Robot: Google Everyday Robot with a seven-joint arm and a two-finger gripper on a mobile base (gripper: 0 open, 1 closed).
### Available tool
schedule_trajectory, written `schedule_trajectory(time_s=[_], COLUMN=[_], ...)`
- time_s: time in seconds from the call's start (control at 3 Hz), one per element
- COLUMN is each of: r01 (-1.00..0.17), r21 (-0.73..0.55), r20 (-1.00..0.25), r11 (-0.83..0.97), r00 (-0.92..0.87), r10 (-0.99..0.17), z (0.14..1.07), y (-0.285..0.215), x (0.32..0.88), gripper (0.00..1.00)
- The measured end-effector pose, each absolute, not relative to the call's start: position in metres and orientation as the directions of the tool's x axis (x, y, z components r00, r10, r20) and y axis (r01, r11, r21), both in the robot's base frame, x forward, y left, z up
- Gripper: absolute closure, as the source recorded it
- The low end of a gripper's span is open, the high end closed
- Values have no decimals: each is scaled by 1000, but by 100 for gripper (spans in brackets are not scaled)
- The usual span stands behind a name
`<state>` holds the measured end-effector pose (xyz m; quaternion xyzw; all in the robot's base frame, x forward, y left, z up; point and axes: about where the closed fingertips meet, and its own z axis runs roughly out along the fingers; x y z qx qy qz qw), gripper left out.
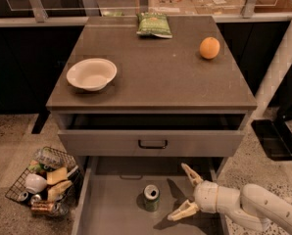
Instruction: Pick green can from middle drawer and place on counter
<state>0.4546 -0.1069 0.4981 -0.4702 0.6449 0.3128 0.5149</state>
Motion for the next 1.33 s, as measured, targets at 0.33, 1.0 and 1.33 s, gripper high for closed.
schedule_trajectory(time_s=[0.33, 1.0, 1.33], r01=[-932, -936, -933], r21=[-55, -18, 13], r20=[-963, -968, -967], r11=[359, 351, 359], r00=[-45, -71, -104], r10=[-266, -241, -235], z=[477, 447, 433], y=[-88, -52, -35], x=[455, 449, 449], gripper=[0, 0, 0])
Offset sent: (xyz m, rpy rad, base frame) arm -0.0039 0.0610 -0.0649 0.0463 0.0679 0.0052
